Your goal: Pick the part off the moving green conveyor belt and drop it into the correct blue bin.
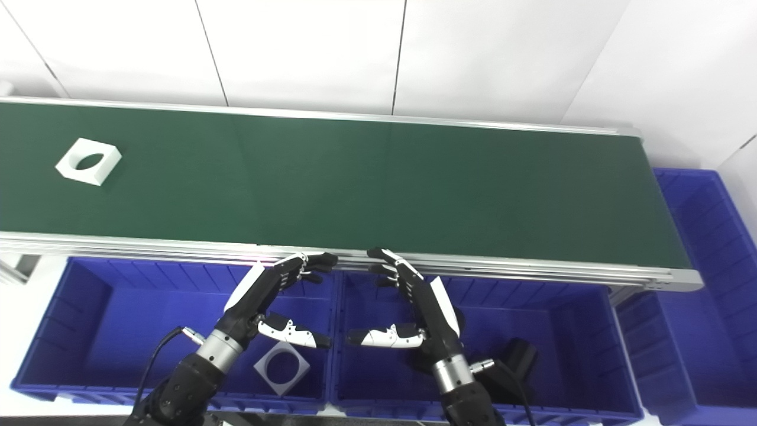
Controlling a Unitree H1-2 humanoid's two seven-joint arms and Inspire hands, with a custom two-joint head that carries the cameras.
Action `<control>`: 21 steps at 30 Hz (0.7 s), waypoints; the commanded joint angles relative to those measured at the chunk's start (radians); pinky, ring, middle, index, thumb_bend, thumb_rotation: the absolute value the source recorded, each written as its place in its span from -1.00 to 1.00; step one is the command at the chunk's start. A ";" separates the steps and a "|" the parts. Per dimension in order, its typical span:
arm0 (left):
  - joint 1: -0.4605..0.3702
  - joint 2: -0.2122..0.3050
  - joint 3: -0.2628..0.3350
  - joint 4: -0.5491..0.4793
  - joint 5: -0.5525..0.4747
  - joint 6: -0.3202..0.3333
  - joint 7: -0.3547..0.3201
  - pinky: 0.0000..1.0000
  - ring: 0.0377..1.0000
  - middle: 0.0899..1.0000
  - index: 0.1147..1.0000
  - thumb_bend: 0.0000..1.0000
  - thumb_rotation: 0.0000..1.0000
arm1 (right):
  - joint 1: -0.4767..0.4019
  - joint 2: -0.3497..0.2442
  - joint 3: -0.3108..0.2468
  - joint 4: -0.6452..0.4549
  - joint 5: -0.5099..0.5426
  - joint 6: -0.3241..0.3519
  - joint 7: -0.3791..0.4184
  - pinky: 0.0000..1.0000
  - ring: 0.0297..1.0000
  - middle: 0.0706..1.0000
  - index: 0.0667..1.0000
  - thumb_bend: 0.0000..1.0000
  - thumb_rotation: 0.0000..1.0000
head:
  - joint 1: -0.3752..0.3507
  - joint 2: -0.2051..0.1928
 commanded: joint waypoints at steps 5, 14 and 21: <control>-0.022 0.003 -0.002 -0.010 -0.015 -0.044 0.007 0.42 0.53 0.54 0.46 0.91 -0.63 | -0.014 0.004 0.005 -0.009 0.003 -0.024 -0.007 0.44 0.57 0.77 0.62 0.99 -0.47 | 0.015 -0.015; -0.038 -0.012 -0.028 0.049 -0.010 -0.044 0.032 0.39 0.51 0.53 0.47 0.88 -0.66 | -0.023 -0.016 0.004 0.034 0.024 -0.024 -0.006 0.45 0.58 0.77 0.62 1.00 -0.40 | 0.154 -0.086; -0.071 -0.018 -0.082 0.136 0.027 -0.044 0.109 0.41 0.51 0.53 0.48 0.91 -0.55 | -0.038 -0.029 -0.001 0.090 0.055 -0.024 0.003 0.45 0.61 0.79 0.61 0.99 -0.43 | 0.222 -0.164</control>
